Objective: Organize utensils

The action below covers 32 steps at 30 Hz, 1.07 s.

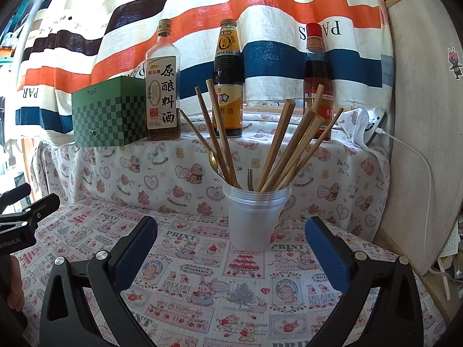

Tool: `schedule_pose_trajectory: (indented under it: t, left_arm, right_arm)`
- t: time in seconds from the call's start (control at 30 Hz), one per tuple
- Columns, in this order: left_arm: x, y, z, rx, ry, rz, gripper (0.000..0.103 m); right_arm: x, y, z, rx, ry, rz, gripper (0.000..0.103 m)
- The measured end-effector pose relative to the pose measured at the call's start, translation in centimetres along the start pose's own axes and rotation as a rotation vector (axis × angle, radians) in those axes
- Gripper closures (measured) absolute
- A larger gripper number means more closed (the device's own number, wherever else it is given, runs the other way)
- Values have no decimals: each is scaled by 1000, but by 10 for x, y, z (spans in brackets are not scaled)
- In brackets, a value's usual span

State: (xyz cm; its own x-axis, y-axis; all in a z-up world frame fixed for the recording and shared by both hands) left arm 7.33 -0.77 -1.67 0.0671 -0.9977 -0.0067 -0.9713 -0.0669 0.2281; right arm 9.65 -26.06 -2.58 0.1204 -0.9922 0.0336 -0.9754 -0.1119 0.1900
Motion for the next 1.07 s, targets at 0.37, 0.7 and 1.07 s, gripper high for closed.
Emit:
schedule_pose_trajectory:
  t: [0.37, 0.7, 1.07]
  left_arm:
    - [1, -1, 0, -1, -4, 4, 0]
    - [1, 0, 1, 0, -1, 5, 0]
    - [3, 0, 1, -1, -6, 10, 0]
  right_arm:
    - [2, 0, 0, 0, 0, 4, 0]
    - [1, 0, 0, -2, 3, 2, 0]
    - [2, -1, 0, -7, -4, 6, 0]
Point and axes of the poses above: each gripper's, at about its wrist camera, not at the fingertips, and y roughly against the way its jaws point, x to its right, z to its underside, the point moved 5 cm from there along -y, roughly the way its jaws point, and after that the axes turned 5 degrees about x, right-handed, at the moved point
